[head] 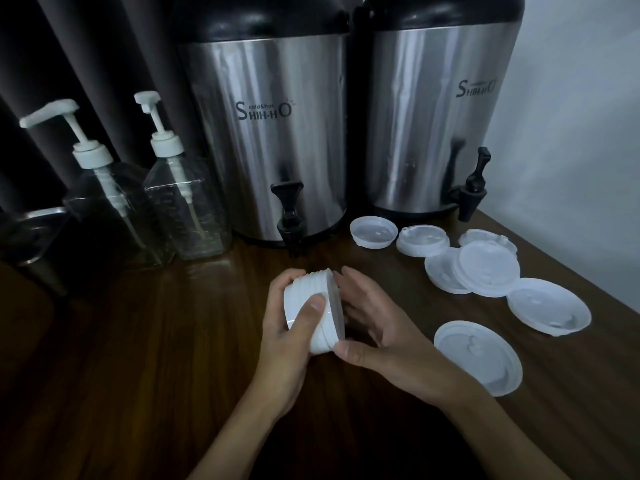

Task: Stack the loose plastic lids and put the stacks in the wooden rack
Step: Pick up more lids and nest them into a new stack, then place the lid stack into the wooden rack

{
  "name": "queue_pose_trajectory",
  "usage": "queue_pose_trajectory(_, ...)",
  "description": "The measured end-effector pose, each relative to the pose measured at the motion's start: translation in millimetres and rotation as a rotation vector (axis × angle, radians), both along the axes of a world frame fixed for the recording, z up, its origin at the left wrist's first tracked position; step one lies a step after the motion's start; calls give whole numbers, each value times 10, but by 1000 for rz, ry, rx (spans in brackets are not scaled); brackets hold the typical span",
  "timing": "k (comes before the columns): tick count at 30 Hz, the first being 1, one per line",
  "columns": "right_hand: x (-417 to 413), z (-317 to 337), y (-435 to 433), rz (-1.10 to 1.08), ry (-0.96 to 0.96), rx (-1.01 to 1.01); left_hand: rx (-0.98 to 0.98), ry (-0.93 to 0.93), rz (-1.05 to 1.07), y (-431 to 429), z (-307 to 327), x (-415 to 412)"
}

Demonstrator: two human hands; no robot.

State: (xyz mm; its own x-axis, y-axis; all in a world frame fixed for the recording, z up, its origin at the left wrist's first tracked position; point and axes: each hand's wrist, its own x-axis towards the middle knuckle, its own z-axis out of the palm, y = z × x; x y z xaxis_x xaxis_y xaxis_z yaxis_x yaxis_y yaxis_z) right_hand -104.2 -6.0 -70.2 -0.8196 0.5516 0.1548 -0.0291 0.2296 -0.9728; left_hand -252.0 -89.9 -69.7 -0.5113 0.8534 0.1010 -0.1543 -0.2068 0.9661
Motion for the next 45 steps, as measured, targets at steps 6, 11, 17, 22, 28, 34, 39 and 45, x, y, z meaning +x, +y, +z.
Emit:
queue_pose_trajectory(6, -12, -2, -7, -4, 44, -22, 11, 55, 28, -3, -15, -24)
queue_pose_trajectory(11, -64, 25, -58, -126, 81, -34, 25, 94, 16, -15, 1, -48)
queue_pose_trajectory(17, 2, 156, -126, -71, 0, 102, -11, 176, 4, -166, 125, -37)
queue_pose_trajectory(22, -76, 388, -289, 49, -25, 205, -34, 234, 40, -520, 333, -74)
queue_pose_trajectory(28, -515, 693, -805, 180, 57, 284, 53, 399, 251, -1222, 732, -387)
queue_pose_trajectory(34, -931, 1053, -1495, 272, 151, 343, 45, 433, 410, -2119, 1086, -509)
queue_pose_trajectory(39, -1202, 1260, -2042, 358, 234, 594, 43, 421, 647, -2823, 1215, -554)
queue_pose_trajectory(45, -1573, 1263, -2574, 361, 350, 783, 93, 201, 701, -3503, 1288, -717)
